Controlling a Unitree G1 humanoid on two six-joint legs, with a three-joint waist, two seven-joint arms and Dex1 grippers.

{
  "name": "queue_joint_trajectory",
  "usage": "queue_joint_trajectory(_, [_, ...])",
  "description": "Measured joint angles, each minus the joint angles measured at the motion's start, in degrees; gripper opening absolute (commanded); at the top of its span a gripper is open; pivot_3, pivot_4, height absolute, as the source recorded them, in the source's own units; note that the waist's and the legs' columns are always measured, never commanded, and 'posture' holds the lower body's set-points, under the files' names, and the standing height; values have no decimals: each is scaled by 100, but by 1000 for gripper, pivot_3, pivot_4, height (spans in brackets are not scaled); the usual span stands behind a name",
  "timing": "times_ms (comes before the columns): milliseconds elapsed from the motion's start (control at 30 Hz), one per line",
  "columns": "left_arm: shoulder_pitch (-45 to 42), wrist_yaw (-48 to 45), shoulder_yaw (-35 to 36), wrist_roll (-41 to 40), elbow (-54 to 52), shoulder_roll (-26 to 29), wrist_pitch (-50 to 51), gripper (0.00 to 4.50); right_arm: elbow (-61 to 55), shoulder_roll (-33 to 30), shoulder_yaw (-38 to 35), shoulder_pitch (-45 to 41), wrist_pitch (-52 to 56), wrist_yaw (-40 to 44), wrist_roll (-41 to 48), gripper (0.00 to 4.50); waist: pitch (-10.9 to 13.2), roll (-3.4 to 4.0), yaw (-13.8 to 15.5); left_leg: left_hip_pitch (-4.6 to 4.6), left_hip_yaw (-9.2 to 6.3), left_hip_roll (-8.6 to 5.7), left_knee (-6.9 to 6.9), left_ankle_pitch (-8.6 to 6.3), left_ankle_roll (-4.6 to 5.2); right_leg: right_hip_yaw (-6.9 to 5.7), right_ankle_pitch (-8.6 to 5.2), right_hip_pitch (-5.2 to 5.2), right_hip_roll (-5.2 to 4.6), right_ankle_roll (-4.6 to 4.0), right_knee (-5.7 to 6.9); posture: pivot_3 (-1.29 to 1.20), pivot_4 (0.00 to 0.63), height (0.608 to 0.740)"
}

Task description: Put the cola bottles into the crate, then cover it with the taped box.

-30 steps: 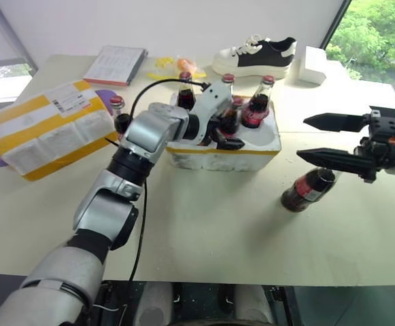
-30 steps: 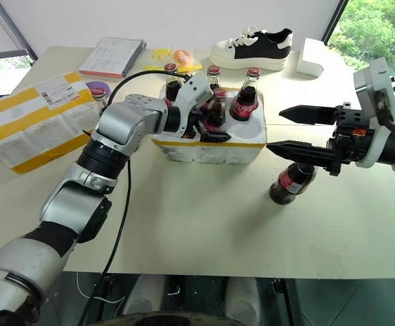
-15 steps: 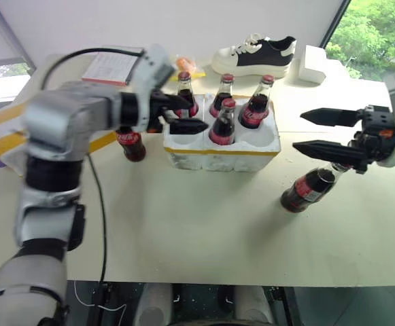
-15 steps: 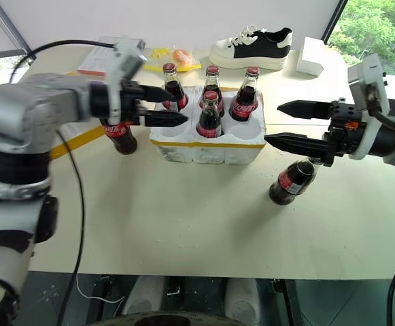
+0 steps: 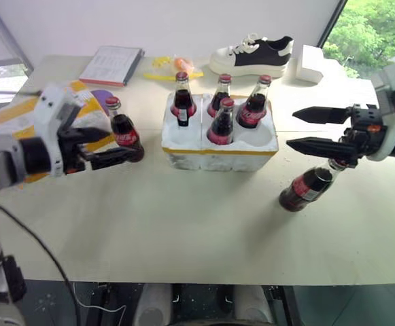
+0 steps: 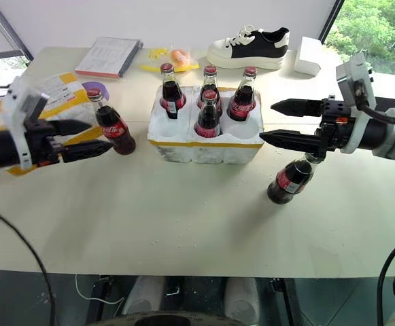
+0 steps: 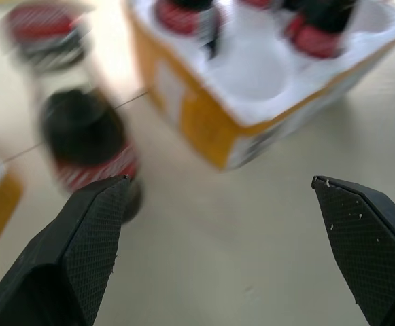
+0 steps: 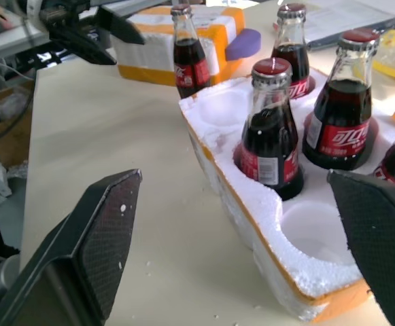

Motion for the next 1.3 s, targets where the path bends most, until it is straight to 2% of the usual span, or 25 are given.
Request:
queue_joint_trajectory(133, [635,302,438,104,-22,-446,-577,4489,60,31,46,-92,-17,67,-110,4500,-4,-8,39,-3,-6,-2,2,-3,4,-4,1,8,-6,-1,-7,0,150,740])
queue_joint_trajectory(267, [756,577,173,311,357,-822,-1416,4489,126,52,73,-205,-16,96,-156,4500,-5,-11,26,-2,-5,-3,1,-3,2,-6,2,6,-3,-2,-4,0,150,740])
queue_joint_trajectory(533, [137,647,-853,793,1761,-980,-2917,4489,-10,101,38,-207,121,-56,-96,4500,-5,-11,19,-3,5,-3,0,-3,3,-6,2,3,-2,-2,-4,0,150,740])
queue_joint_trajectory(833, [-586,272,-1701,1206,3037,-931,-3841,4489,-186,114,-233,10,255,-239,85,4500,-5,-11,19,-4,9,-3,0,-3,4,-7,2,3,-3,-2,-4,0,150,740])
queue_joint_trajectory(1133, [-1177,127,-2196,1545,4246,-1342,-4577,4489,-253,157,-247,35,283,-341,169,4500,-5,-12,27,-5,14,-3,0,-2,4,-8,2,3,-3,-2,-3,0,150,740])
queue_joint_trajectory(1200, [-1288,86,-2305,1650,4532,-1457,-4768,3985,-250,154,-250,47,274,-305,171,4500,-5,-12,25,-5,17,-4,0,-2,4,-8,2,3,-3,-1,-4,0,150,740])
queue_joint_trajectory(1300, [-1386,26,-2346,1733,4805,-1534,-4932,2776,-245,151,-255,95,255,-239,170,4500,-5,-12,17,-5,16,-3,0,-2,4,-8,2,3,-2,-1,-4,0,150,740])
